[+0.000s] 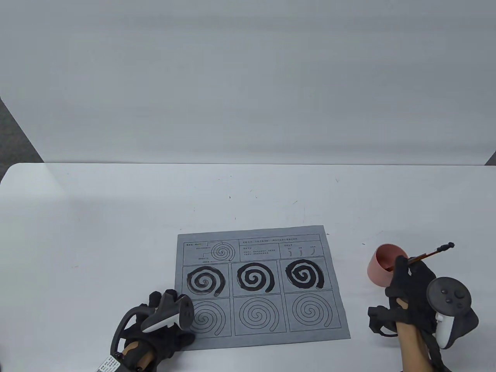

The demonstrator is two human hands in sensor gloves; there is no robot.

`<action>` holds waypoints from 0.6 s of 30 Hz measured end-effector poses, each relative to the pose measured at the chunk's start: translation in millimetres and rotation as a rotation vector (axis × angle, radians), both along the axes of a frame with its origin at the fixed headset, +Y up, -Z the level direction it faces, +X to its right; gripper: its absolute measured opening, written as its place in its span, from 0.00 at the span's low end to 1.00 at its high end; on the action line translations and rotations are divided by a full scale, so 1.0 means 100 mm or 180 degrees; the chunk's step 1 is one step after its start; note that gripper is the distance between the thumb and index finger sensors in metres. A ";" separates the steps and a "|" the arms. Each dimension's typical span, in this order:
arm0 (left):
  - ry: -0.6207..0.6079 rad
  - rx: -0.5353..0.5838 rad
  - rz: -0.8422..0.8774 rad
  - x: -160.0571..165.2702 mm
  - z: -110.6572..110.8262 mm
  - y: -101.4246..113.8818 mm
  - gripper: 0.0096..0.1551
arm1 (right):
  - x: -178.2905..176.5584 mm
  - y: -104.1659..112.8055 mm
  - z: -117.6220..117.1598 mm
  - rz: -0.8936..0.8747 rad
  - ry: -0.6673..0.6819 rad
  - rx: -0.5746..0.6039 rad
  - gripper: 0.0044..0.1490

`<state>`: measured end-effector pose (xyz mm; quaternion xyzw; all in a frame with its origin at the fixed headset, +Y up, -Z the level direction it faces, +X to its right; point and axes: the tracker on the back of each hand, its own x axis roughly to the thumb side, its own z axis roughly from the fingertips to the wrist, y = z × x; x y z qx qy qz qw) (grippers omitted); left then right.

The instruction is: Trace patterns on water writing practice cloth with Chinese brush

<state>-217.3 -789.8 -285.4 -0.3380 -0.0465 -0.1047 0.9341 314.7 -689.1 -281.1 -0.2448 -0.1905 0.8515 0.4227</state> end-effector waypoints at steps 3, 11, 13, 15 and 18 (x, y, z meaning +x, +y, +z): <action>0.0007 0.0068 0.0004 0.02 -0.02 0.00 0.59 | -0.24 0.11 0.03 0.0283 0.0169 0.0132 0.41; -0.0071 0.0306 -0.0045 0.05 0.00 0.14 0.56 | -1.01 0.34 0.22 0.2714 0.0185 0.0409 0.38; -0.0072 0.0301 0.0039 0.04 0.02 0.16 0.56 | -1.21 0.36 0.28 0.3485 0.0096 0.0545 0.37; -0.0087 0.0306 0.0040 0.04 0.02 0.16 0.56 | -1.36 0.35 0.32 0.4049 0.0169 0.0773 0.37; -0.0089 0.0291 -0.0002 0.04 0.02 0.16 0.55 | -1.58 0.30 0.40 0.4607 0.0685 0.1282 0.41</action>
